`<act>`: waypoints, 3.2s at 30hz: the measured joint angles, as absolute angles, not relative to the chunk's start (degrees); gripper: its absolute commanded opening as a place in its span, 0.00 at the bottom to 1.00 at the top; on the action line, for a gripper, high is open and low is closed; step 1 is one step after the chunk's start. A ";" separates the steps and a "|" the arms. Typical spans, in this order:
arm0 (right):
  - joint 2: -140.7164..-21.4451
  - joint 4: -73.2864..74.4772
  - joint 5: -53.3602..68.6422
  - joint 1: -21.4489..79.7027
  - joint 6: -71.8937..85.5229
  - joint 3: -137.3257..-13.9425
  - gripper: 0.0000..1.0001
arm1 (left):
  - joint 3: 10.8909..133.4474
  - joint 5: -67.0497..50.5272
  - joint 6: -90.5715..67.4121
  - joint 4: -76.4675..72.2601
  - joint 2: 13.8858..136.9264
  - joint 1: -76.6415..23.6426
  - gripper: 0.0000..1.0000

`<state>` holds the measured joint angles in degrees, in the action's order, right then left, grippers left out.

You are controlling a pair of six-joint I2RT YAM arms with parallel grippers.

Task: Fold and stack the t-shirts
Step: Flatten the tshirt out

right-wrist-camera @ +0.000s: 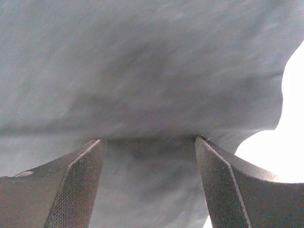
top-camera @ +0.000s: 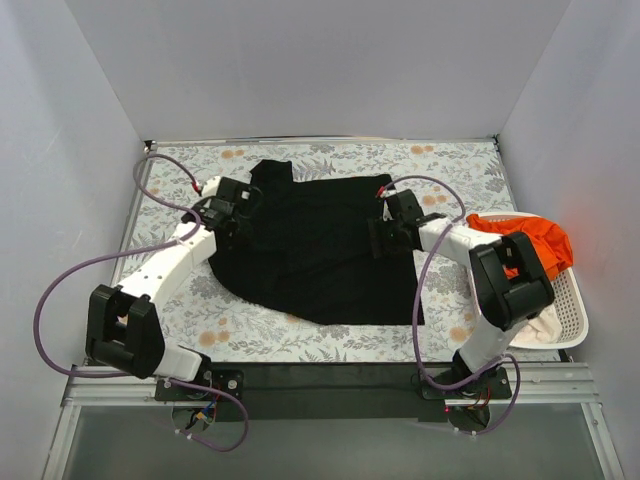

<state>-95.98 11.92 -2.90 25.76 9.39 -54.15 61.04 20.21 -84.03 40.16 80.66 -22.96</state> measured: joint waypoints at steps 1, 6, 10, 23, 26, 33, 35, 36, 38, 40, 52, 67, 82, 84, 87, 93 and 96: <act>-97.84 12.05 -4.12 24.97 8.93 -56.34 0.69 | 62.11 18.72 -83.15 38.92 81.25 -20.45 0.00; -102.48 14.94 -8.27 22.44 6.92 -65.04 0.70 | 64.27 14.35 -80.05 34.06 82.08 -13.19 0.00; -97.84 16.93 -9.63 22.41 6.74 -63.72 0.72 | 61.52 13.37 -78.26 30.76 79.11 -12.27 0.00; -72.97 30.74 -7.11 23.07 15.31 -42.52 0.72 | 46.81 13.80 -74.37 22.35 61.12 -12.08 0.00; -71.05 32.08 -5.82 24.05 17.69 -40.10 0.71 | 46.46 13.41 -74.28 21.87 61.12 -12.05 0.00; -70.57 34.11 -4.54 26.52 22.55 -35.07 0.67 | 46.41 13.06 -74.24 21.80 61.12 -12.05 0.00; -70.41 34.15 -4.60 27.07 23.55 -34.96 0.64 | 46.41 13.06 -74.13 21.80 61.10 -12.05 0.00; -70.41 34.15 -4.75 27.27 24.01 -34.89 0.63 | 46.41 13.08 -74.11 21.80 61.10 -12.05 0.00; -70.35 34.13 -5.28 27.92 24.80 -34.74 0.60 | 46.41 13.08 -74.11 21.82 61.08 -12.05 0.00; -70.35 34.15 -5.72 28.77 25.56 -34.70 0.56 | 46.41 13.10 -74.13 21.82 61.06 -12.05 0.00; -72.44 34.44 -7.46 35.03 27.31 -35.92 0.01 | 44.49 13.06 -76.27 23.31 58.74 -12.05 0.00; -72.05 44.58 -26.13 32.18 13.58 -92.38 0.01 | 87.09 22.85 -73.34 30.24 60.93 -11.86 0.00; -57.45 40.38 -21.65 32.16 -1.69 -111.15 0.01 | 113.21 19.92 -65.39 22.44 54.92 -11.84 0.00; -55.96 39.70 -19.73 32.16 -2.76 -112.31 0.01 | 116.46 17.91 -64.71 21.32 55.05 -11.84 0.00; -55.48 38.39 -18.37 32.16 -4.10 -113.25 0.01 | 119.44 15.53 -63.70 19.86 55.99 -11.84 0.00; -59.42 38.06 -20.84 32.14 -6.50 -109.65 0.01 | 117.82 13.06 -61.84 16.86 62.98 -11.81 0.00; -63.79 37.34 -23.99 32.03 -7.73 -105.34 0.01 | 110.41 12.84 -60.90 14.09 68.31 -11.79 0.00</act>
